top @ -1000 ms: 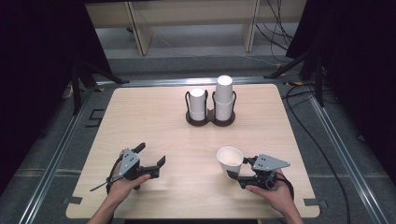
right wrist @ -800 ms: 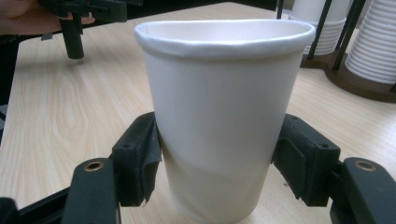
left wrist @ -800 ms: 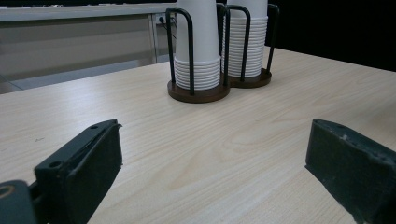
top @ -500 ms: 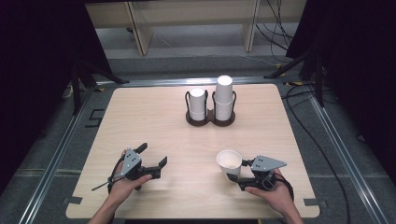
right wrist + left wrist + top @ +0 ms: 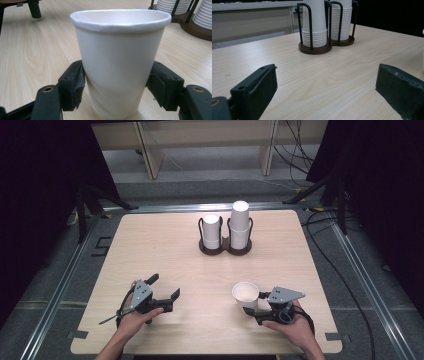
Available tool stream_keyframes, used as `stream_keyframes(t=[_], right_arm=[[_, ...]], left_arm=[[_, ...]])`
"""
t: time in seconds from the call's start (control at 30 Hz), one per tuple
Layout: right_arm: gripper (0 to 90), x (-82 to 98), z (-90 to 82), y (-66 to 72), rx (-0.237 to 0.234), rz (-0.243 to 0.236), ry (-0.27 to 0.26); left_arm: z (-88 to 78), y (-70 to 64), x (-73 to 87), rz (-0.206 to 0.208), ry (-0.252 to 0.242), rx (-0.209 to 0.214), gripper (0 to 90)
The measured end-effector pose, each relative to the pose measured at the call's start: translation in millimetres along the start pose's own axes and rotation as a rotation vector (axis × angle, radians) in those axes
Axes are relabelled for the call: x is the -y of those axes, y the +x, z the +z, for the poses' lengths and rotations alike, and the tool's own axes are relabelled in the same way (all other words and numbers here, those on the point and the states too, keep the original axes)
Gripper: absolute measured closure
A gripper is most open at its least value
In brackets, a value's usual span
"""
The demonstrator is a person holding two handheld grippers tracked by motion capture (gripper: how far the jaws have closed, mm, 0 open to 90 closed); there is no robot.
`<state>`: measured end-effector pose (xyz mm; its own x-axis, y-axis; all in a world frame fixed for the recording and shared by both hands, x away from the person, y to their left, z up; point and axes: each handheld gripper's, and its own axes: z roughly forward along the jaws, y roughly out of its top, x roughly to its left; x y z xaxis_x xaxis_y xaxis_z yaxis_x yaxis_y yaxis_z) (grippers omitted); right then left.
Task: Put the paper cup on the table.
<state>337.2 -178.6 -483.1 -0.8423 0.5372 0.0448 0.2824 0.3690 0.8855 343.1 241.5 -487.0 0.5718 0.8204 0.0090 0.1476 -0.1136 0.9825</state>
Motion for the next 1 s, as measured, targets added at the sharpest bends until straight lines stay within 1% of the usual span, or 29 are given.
stream_keyframes(t=[0.03, 0.07, 0.1, 0.13, 0.2, 0.3, 0.37, 0.4, 0.43, 0.5, 0.53, 0.57, 0.63, 0.67, 0.7, 0.73, 0.77, 0.83, 0.87, 0.97, 1.0], right_arm=[[32.3, 0.2, -0.4, -0.5, 0.003, -0.004, 0.003], [32.0, 0.7, -0.6, 0.4, 0.001, 0.011, 0.01], [31.7, 1.1, 0.1, -1.2, -0.003, -0.007, 0.004], [31.5, 1.8, 0.1, -0.9, -0.012, 0.006, 0.013], [30.8, 2.2, -0.7, -0.5, -0.005, 0.017, 0.025], [29.4, 2.0, -0.8, -0.6, -0.003, 0.015, 0.031], [24.8, 1.6, -1.1, -0.9, -0.002, 0.017, 0.032], [22.6, 1.6, -1.4, -0.8, 0.005, 0.021, 0.035], [21.9, 1.5, -1.8, -1.4, 0.012, 0.009, 0.035], [20.8, 1.6, -3.8, -2.4, 0.02, 0.003, 0.036], [20.8, 1.7, -4.7, -2.6, 0.016, 0.012, 0.033], [20.7, 1.5, -6.3, -3.6, 0.02, 0.002, 0.035], [20.5, 2.0, -10.3, -4.5, 0.022, 0.009, 0.042], [20.5, 2.2, -12.5, -4.8, 0.02, 0.019, 0.047], [20.6, 2.5, -14.2, -5.7, 0.021, 0.017, 0.047], [20.7, 2.7, -17.0, -6.5, 0.017, 0.011, 0.055], [20.6, 3.5, -18.7, -7.6, 0.006, 0.006, 0.061], [20.7, 4.7, -24.0, -10.2, -0.002, 0.002, 0.072], [20.7, 5.4, -26.7, -11.4, -0.004, 0.009, 0.077], [21.8, 8.2, -35.7, -17.1, 0.006, 0.012, 0.078], [22.6, 9.1, -38.3, -18.2, 0.011, 0.021, 0.079]], left_arm=[[0.0, 0.1, 0.1, 0.002, 0.001, 0.002, 3.3], [0.0, 0.1, 0.1, 0.002, 0.001, 0.002, 3.3], [0.0, 0.0, 0.1, 0.001, 0.001, 0.002, 3.3], [0.0, -0.2, 0.2, 0.001, 0.001, 0.002, 3.3], [-0.1, -0.4, 0.1, 0.0, 0.0, -0.001, 3.3], [-0.2, -0.1, 0.0, 0.001, -0.001, -0.002, 3.3], [0.3, 0.9, 0.2, 0.004, -0.01, 0.001, 3.3], [-0.7, 0.9, -0.2, 0.003, 0.0, -0.004, 3.2], [-0.8, 1.4, -0.2, 0.002, -0.002, -0.007, 3.1], [-0.9, 1.8, -0.2, -0.002, -0.003, -0.008, 3.1], [0.3, 2.4, 0.2, -0.002, -0.019, -0.005, 2.9], [1.0, 3.1, 0.4, -0.002, -0.028, -0.001, 2.8], [0.1, 4.0, 0.2, -0.001, -0.021, -0.007, 2.6], [0.3, 4.5, 0.3, -0.002, -0.025, -0.007, 2.5], [0.1, 5.0, 0.3, -0.001, -0.024, -0.009, 2.4], [-2.1, 5.1, -0.4, 0.001, -0.001, -0.02, 2.4], [-2.1, 5.4, -0.4, 0.001, -0.002, -0.022, 2.3], [-2.5, 6.3, -0.3, 0.003, -0.001, -0.028, 2.2], [-2.7, 7.0, -0.2, 0.004, 0.0, -0.028, 2.2], [-3.1, 8.6, 0.0, 0.002, -0.002, -0.034, 2.2], [-3.5, 9.7, 0.0, 0.006, 0.001, -0.034, 2.2]])
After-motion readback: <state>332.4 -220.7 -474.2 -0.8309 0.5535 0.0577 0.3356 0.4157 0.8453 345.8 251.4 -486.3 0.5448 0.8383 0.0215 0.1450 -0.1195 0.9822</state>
